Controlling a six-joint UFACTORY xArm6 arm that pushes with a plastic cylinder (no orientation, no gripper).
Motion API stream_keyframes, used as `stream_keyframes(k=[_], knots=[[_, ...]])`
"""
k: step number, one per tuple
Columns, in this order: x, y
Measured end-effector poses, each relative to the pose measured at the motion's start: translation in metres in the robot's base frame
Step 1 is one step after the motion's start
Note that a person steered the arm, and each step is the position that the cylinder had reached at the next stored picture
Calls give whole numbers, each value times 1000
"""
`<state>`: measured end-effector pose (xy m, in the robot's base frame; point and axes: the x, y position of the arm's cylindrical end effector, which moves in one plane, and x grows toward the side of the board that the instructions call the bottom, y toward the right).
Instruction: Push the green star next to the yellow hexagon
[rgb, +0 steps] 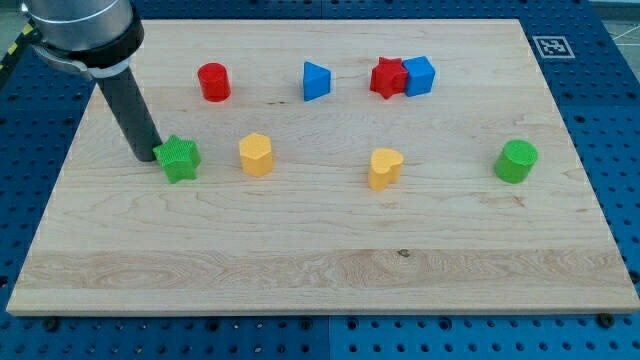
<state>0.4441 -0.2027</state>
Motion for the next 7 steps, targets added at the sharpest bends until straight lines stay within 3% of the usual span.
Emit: stream_keyframes(k=[2, 5, 7], knots=[[28, 28], [40, -10], [24, 31]])
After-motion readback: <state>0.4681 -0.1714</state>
